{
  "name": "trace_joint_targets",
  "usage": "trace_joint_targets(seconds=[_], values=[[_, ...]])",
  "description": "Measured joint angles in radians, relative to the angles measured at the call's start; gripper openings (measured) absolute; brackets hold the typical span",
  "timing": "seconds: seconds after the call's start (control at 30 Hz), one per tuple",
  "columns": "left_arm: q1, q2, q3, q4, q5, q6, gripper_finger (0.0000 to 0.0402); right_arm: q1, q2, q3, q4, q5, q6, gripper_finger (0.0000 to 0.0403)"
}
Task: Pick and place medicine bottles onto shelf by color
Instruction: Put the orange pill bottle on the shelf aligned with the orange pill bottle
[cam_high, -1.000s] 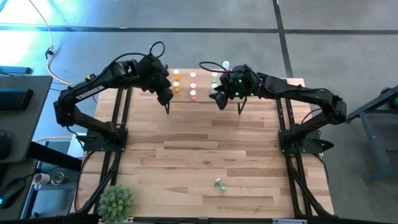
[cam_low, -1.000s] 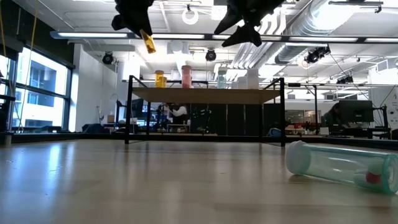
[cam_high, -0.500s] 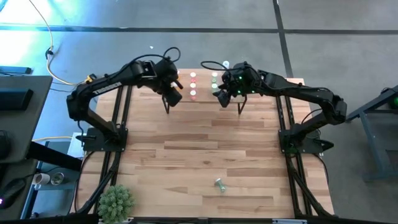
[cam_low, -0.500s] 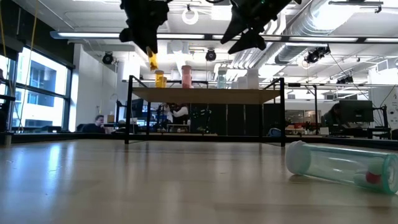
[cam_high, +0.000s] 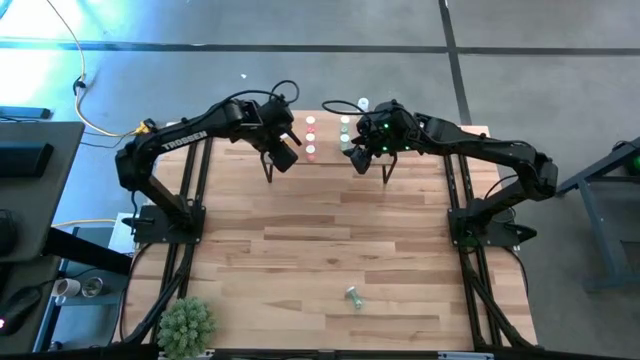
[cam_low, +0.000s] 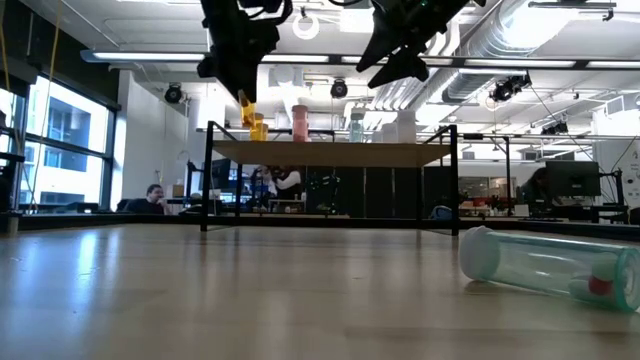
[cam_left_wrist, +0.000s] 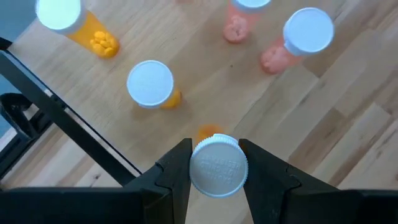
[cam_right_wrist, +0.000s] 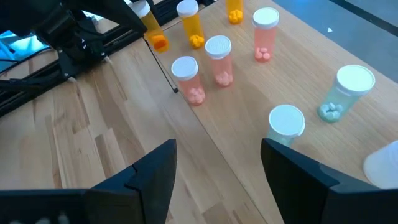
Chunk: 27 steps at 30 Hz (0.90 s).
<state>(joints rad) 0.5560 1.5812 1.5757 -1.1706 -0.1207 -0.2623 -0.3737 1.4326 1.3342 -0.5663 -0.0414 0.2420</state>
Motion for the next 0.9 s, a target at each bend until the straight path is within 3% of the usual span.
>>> trace_joint_targets(seconds=[0.9], values=[[0.000, 0.060, 0.000, 0.005, -0.022, -0.015, 0.0113, 0.000, 0.000, 0.000, 0.001, 0.005, -0.016, 0.0224]])
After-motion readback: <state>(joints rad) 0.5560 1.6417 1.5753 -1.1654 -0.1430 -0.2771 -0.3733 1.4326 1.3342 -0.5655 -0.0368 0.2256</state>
